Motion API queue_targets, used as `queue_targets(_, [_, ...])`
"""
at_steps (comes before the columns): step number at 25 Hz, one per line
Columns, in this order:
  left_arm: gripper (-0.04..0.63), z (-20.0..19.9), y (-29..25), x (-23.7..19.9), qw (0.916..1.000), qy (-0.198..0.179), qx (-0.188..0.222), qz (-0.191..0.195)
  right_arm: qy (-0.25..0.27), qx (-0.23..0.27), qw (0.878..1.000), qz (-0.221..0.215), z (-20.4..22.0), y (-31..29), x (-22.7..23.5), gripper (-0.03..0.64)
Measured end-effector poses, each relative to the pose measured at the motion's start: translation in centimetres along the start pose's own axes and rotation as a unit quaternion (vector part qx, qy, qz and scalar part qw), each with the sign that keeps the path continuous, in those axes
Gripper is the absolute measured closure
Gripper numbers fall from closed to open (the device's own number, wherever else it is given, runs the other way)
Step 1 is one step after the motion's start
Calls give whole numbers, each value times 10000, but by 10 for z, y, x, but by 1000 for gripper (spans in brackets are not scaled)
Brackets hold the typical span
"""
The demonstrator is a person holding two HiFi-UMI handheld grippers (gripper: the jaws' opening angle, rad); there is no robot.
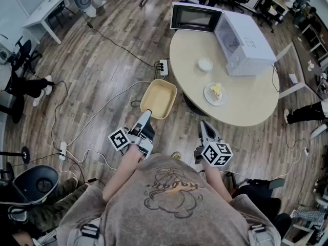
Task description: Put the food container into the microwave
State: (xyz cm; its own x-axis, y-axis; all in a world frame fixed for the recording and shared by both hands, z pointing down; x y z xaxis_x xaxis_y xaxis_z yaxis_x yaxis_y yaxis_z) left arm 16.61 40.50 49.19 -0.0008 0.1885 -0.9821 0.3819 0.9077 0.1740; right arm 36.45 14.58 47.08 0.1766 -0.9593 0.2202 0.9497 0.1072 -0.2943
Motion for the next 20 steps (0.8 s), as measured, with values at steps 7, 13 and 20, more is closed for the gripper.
queue_targets(7, [356, -4, 2, 2, 9997, 182, 163, 75, 12, 35, 10000, -14, -4, -2, -2, 617])
queue_targets(13, [356, -7, 3, 2, 9995, 205, 221, 121, 17, 18, 10000, -90, -4, -5, -6, 617])
queue_targets(20, [356, -25, 16, 4, 9993, 284, 177, 170, -16, 3, 10000, 9, -2, -14, -26, 617])
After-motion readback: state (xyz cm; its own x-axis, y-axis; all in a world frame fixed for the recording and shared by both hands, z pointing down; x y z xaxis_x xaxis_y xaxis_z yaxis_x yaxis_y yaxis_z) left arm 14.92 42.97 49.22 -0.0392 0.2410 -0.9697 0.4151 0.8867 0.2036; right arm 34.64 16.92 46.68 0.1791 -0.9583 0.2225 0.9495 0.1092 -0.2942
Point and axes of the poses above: the fingertips, and each gripper's own axes: y backward along the fingers, x to its right, z out of its underside, the point moved 9 cm from there along y, backward along the fingers, and after that the axes turned 13 degrees about y, right-handed, at the moved point
